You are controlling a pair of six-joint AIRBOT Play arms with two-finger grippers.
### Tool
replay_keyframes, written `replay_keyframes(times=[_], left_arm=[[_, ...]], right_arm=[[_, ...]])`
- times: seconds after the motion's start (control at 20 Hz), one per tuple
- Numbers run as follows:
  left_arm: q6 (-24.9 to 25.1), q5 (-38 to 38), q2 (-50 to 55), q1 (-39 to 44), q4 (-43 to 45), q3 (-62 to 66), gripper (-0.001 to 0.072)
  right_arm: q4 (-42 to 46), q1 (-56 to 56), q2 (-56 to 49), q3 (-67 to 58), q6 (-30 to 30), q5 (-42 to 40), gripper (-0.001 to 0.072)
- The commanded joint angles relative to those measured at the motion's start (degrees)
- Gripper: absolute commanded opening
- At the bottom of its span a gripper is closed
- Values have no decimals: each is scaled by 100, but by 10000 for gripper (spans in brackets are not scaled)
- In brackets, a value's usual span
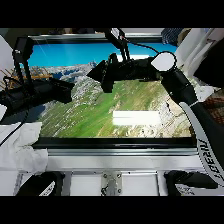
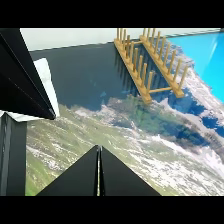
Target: Fold the clothes and pants, and hang the long-sleeved shirts on hangers.
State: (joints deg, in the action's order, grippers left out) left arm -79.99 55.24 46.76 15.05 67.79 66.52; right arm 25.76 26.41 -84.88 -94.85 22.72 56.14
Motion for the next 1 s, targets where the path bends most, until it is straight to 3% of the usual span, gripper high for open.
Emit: replay_keyframes(times=[0.0, 0.6, 0.85, 0.9, 0.95], left_arm=[[2, 0, -4, -4, 2, -2, 8], [2, -295, -2, -4, -33, -2, 8], [2, -398, -2, -216, 190, -2, 9], [2, -361, 2, -442, 195, -2, 85], [-7, -240, 2, -772, 219, 0, 438]], right_arm=[[-2, 4, -2, -4, 2, 2, 12], [-28, 4, -11, -4, 2, 0, 12], [-730, 11, -114, -4, 9, 0, 12], [-949, 11, -133, -4, 101, 177, 12], [-1097, 11, -138, -4, 153, 378, 12]])
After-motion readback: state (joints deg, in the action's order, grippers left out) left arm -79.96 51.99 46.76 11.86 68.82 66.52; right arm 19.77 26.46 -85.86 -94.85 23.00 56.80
